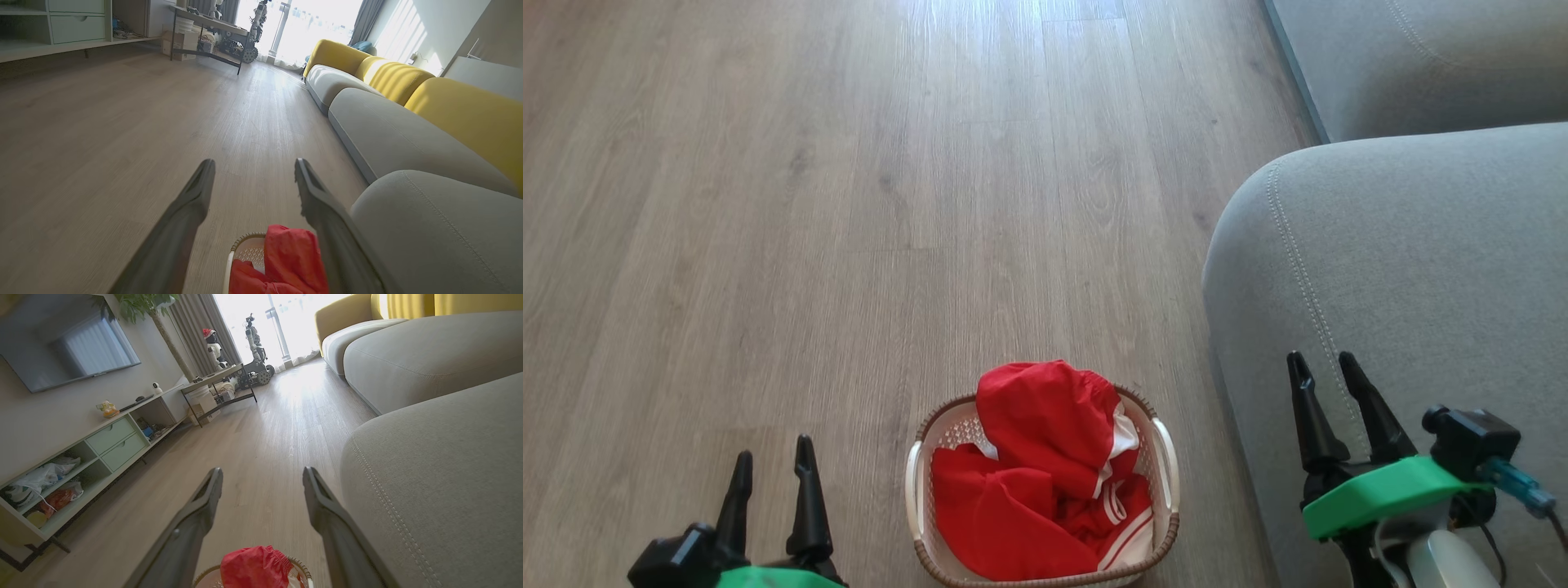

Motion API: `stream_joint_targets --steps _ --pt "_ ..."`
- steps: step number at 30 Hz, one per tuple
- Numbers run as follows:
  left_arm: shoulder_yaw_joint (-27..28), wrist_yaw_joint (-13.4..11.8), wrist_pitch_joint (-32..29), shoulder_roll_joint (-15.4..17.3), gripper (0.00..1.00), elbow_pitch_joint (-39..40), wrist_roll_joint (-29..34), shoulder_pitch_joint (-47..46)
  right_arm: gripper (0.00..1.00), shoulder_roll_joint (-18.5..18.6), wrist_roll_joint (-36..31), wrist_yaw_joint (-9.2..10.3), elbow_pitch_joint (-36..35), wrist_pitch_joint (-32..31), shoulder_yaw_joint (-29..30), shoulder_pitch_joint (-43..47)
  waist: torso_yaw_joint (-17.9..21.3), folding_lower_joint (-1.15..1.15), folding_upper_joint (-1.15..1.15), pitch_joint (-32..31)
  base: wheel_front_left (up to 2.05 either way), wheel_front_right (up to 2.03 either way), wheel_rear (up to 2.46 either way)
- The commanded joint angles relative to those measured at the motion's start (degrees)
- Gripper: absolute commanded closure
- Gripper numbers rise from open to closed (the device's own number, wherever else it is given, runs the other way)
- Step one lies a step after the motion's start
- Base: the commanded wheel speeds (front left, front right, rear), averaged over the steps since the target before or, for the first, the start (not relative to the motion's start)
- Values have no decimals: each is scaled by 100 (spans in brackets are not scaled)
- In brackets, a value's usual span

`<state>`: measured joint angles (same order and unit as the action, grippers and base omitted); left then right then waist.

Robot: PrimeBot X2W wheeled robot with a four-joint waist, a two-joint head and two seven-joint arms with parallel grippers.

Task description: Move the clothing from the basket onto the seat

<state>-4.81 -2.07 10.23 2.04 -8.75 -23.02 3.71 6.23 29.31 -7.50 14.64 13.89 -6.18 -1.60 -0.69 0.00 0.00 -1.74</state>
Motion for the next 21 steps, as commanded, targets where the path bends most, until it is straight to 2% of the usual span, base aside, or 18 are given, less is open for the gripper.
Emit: stream_joint_targets --steps 1,21 --pt "94 -27 97 74 0 173 221 -58 0 -32 -272 1 -145 80 -45 -122 -3 0 0 2 0 0 0" --pt "-62 -159 417 84 0 70 1446 36 0 -288 -1863 1 21 106 167 -117 -21 0 0 -5 0 0 0"
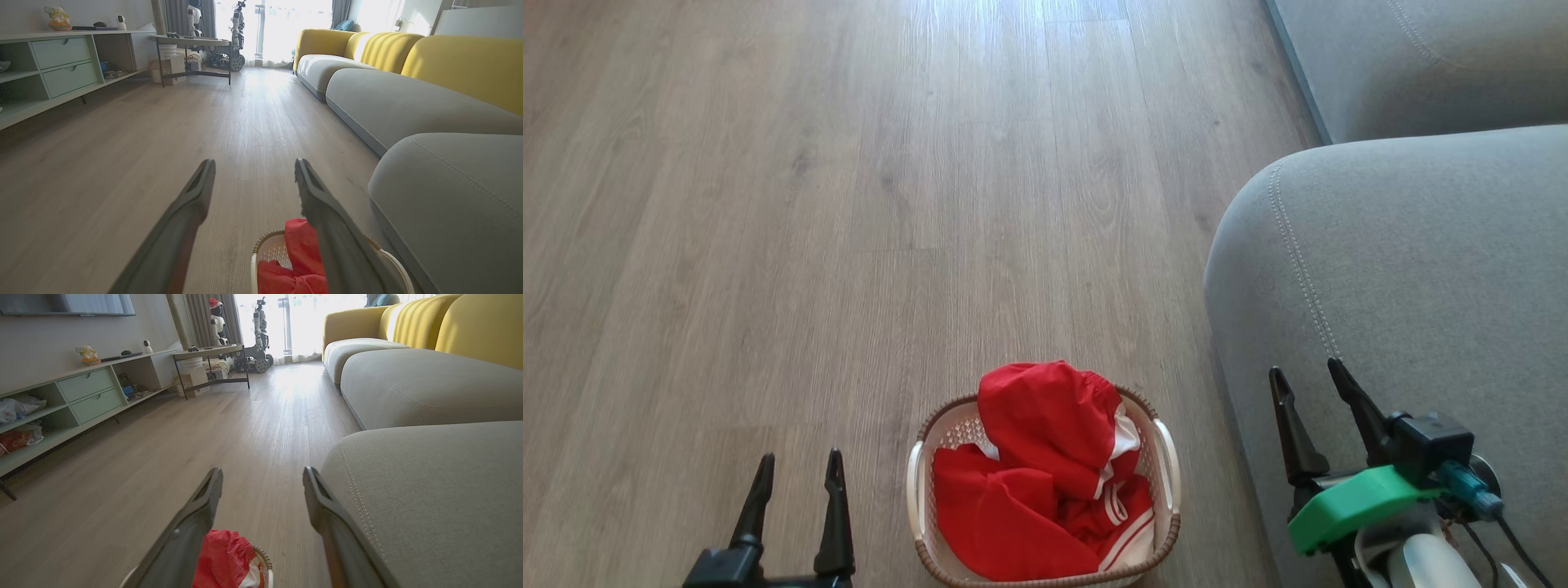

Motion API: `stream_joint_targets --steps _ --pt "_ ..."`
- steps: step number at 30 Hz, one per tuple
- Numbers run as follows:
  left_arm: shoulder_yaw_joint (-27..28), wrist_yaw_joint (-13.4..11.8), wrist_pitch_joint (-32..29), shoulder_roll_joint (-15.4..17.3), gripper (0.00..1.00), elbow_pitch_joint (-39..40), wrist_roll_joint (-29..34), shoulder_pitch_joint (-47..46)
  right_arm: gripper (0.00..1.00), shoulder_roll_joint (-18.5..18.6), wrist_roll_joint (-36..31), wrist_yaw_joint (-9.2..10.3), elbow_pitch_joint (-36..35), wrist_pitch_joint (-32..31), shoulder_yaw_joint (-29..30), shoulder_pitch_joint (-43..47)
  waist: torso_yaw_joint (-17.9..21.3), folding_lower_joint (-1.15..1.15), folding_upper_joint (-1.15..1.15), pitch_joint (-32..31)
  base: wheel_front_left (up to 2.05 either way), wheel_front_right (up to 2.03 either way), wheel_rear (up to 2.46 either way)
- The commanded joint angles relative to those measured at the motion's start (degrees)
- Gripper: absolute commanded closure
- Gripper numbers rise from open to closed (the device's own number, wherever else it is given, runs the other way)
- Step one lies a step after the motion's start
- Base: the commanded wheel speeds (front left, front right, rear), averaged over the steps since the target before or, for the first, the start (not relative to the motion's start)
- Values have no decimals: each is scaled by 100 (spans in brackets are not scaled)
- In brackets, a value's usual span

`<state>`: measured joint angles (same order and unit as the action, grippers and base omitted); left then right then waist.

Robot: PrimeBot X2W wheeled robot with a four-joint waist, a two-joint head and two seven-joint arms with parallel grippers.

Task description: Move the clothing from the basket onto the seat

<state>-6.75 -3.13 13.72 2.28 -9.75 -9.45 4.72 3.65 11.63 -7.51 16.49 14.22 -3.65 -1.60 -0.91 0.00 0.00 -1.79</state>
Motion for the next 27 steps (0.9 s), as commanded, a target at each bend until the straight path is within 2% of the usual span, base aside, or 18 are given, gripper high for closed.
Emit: stream_joint_targets --steps 1,4,27 --pt "130 -61 85 60 0 161 148 -60 0 -43 -176 2 -156 74 -72 -114 -1 0 0 -4 0 0 0" --pt "127 -82 128 62 0 121 288 -59 0 -78 -393 2 -135 78 -36 -105 -7 0 0 -13 0 0 0" --pt "123 -101 128 61 0 -11 213 -23 0 -78 -404 2 -135 78 -28 -36 -1 0 0 -46 0 0 0"
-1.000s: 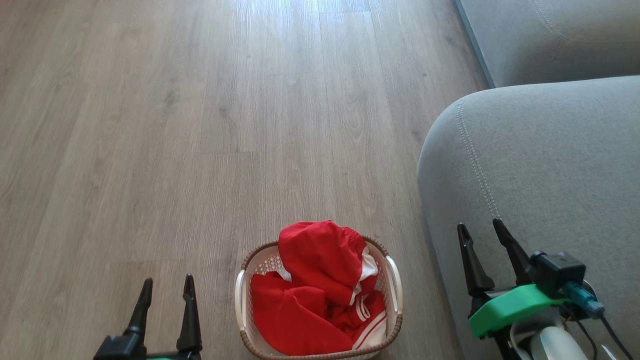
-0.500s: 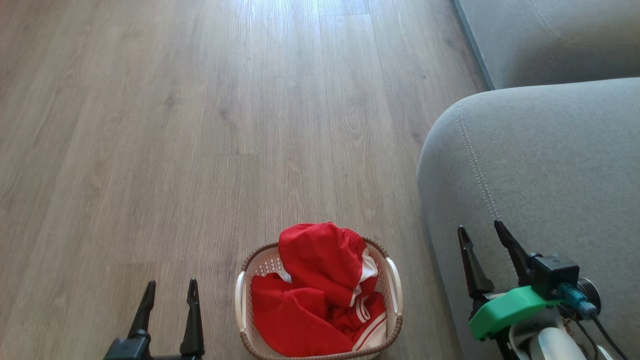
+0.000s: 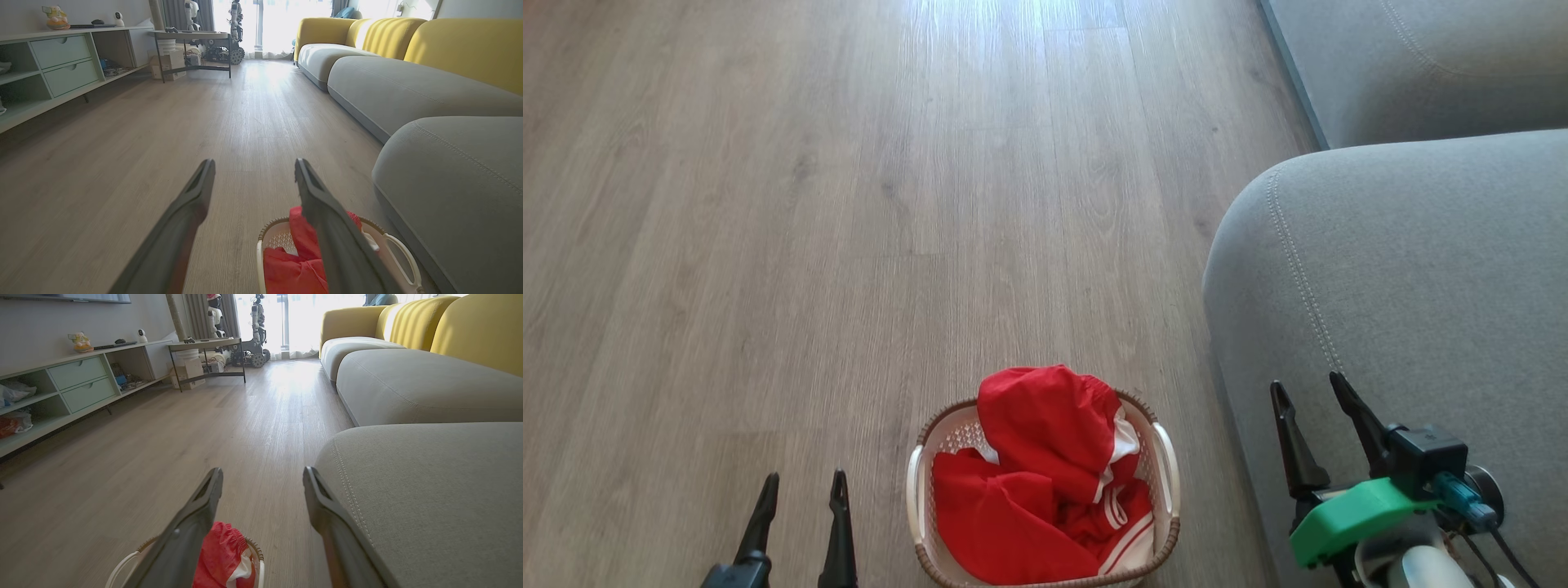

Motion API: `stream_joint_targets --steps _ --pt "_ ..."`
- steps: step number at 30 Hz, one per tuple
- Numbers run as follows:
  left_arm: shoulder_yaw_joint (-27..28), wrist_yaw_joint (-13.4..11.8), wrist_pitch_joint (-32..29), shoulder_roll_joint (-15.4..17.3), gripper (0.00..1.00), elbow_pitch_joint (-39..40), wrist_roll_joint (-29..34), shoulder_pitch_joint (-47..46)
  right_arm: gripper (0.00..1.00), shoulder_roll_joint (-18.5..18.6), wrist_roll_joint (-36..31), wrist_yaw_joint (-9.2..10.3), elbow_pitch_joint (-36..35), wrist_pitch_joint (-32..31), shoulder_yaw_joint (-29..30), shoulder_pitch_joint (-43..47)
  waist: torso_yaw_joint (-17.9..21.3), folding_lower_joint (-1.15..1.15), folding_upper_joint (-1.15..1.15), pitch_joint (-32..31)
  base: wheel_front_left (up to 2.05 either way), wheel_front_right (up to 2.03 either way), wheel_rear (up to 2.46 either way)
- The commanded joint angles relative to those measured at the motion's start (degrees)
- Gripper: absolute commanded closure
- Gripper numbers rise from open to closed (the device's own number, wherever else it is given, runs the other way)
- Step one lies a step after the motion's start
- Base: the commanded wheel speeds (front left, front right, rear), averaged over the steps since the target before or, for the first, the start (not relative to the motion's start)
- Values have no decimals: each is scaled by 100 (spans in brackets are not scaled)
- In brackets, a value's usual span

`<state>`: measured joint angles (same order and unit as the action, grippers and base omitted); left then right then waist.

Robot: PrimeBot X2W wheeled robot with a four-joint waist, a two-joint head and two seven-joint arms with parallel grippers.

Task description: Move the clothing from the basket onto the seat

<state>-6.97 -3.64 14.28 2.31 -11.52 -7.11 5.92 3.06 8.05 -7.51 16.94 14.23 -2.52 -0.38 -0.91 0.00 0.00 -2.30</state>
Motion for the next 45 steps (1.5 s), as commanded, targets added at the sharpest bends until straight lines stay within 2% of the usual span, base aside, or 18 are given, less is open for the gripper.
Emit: stream_joint_targets --steps 1,16,28,38,45 --pt "142 -50 72 58 0 166 -20 -142 0 -18 -50 2 -186 77 -141 -157 -3 0 0 11 0 0 0" --pt "-165 109 72 64 0 -149 104 -468 0 -18 -135 2 -482 77 -24 -248 4 0 0 382 0 0 0" --pt "-572 299 49 78 0 -1165 302 -2035 0 -18 -368 2 -1138 77 280 -1130 197 0 0 1978 0 0 0" --pt "-1111 590 -35 65 0 -2685 455 -3417 0 -18 -327 2 -1694 77 505 -2000 523 0 0 3259 0 0 0" --pt "-1413 715 -156 60 0 -3784 497 -4178 0 -18 -269 2 -2170 77 416 -2339 721 0 0 3930 0 0 0"
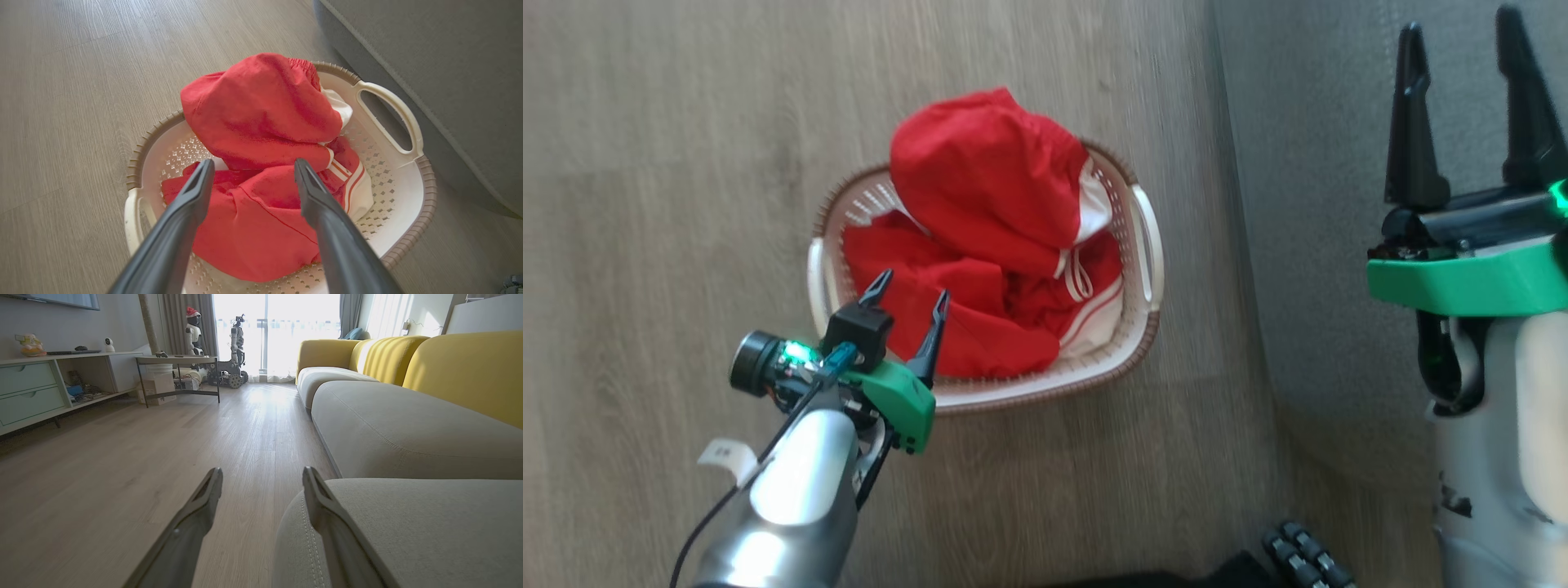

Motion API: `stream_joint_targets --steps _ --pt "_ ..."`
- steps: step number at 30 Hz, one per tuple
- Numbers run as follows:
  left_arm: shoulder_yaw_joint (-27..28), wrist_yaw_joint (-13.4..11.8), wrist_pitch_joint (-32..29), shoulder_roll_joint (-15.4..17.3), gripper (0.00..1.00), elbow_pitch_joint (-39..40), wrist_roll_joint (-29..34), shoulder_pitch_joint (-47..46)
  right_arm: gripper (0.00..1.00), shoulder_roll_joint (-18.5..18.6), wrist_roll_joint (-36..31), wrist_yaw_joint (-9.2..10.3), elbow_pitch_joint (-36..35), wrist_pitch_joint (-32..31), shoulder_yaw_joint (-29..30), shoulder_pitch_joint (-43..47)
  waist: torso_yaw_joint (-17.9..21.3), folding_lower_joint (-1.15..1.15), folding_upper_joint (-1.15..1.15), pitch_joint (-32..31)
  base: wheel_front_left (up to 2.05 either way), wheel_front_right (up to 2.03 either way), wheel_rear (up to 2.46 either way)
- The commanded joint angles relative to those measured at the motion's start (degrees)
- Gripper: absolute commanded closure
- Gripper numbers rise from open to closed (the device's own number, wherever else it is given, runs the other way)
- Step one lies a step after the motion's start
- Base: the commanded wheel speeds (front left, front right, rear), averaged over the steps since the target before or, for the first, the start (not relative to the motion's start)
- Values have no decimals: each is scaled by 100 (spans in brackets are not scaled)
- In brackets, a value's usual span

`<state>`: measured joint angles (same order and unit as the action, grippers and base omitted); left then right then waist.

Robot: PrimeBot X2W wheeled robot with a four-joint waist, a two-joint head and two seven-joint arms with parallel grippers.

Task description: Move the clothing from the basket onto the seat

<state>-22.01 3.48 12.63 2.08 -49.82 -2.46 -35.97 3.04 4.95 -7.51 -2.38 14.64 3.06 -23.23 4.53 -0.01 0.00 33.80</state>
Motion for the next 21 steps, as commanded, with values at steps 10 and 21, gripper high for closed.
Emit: stream_joint_targets --steps 10,21 --pt "-164 56 -219 81 0 -1047 80 -827 0 -16 132 2 -856 36 -311 -222 381 1 0 948 0 0 0" --pt "-383 26 -596 197 0 -1903 226 -1706 0 -16 189 2 -1129 36 -417 -276 543 1 0 1340 0 0 0"
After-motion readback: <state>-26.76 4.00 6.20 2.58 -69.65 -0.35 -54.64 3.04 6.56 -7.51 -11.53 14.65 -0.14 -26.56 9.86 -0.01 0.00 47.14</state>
